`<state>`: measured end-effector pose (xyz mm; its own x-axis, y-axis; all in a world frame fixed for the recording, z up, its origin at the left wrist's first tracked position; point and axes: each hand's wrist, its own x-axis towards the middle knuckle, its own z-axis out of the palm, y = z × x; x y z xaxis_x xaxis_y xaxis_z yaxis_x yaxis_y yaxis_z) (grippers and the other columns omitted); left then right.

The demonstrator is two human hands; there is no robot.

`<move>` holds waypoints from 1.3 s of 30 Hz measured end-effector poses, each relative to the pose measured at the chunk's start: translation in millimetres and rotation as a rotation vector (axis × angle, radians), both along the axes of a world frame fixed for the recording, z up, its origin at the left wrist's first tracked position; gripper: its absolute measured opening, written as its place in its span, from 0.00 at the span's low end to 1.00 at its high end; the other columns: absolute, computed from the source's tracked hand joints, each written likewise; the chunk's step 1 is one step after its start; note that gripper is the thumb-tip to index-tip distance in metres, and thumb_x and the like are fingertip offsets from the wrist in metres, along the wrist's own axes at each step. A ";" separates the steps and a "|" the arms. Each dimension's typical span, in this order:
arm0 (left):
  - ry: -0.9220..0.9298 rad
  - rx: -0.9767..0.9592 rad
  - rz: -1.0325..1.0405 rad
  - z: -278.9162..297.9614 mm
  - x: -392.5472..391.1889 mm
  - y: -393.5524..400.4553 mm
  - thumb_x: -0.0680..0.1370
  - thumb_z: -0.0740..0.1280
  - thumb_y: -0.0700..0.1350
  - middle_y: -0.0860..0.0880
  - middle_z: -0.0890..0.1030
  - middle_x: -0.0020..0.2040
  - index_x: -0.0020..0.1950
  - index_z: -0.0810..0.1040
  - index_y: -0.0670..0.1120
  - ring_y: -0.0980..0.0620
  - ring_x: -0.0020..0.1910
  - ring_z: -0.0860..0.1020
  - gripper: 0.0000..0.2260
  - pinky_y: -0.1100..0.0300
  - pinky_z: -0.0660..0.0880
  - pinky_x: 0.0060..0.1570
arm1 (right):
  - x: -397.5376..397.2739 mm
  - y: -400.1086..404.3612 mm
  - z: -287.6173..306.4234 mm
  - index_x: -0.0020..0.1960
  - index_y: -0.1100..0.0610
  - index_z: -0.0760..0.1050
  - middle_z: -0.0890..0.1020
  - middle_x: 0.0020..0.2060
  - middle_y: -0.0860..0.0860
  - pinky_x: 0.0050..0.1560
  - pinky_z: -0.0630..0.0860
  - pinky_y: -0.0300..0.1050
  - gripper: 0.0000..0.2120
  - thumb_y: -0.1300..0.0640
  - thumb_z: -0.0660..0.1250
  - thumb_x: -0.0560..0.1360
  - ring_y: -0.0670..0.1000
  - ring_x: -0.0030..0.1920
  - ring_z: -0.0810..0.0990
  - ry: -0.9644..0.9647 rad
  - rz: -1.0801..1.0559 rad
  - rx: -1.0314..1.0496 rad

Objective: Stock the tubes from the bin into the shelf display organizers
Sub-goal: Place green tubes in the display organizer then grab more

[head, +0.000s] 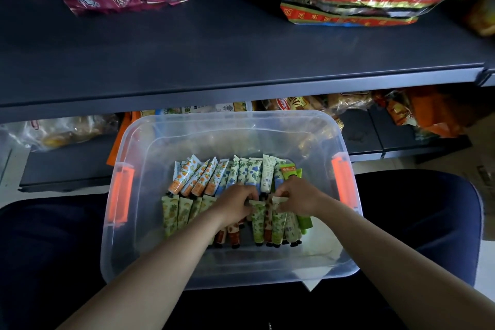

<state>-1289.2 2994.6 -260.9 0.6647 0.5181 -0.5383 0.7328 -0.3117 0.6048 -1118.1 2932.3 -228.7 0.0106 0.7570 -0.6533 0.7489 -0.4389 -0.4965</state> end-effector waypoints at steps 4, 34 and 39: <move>0.015 -0.042 -0.034 7.5 2.1 0.7 0.75 0.67 0.36 0.50 0.78 0.54 0.50 0.77 0.48 0.51 0.54 0.76 0.09 0.60 0.72 0.50 | 0.5 -6.8 4.8 0.56 0.62 0.79 0.76 0.44 0.49 0.45 0.65 0.36 0.14 0.60 0.72 0.71 0.47 0.46 0.73 -0.029 0.008 0.011; -0.165 0.579 -0.037 360.3 -0.9 103.5 0.71 0.73 0.43 0.55 0.81 0.44 0.50 0.83 0.46 0.57 0.44 0.77 0.08 0.65 0.71 0.42 | 32.2 80.0 347.1 0.44 0.53 0.82 0.85 0.42 0.49 0.49 0.76 0.42 0.05 0.60 0.74 0.70 0.47 0.42 0.82 -0.007 0.047 0.697; -0.292 0.650 0.006 446.2 -2.0 106.1 0.70 0.74 0.44 0.59 0.82 0.39 0.46 0.84 0.49 0.64 0.37 0.77 0.06 0.71 0.72 0.40 | 36.0 84.7 425.5 0.46 0.58 0.82 0.85 0.42 0.51 0.47 0.76 0.32 0.06 0.63 0.73 0.69 0.41 0.40 0.81 0.064 0.043 0.895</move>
<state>-1291.2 3100.7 185.3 0.7311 0.6775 0.0808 0.5715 -0.6727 0.4699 -1082.0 3017.0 196.9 -0.0457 0.9820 0.1833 0.7147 0.1603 -0.6809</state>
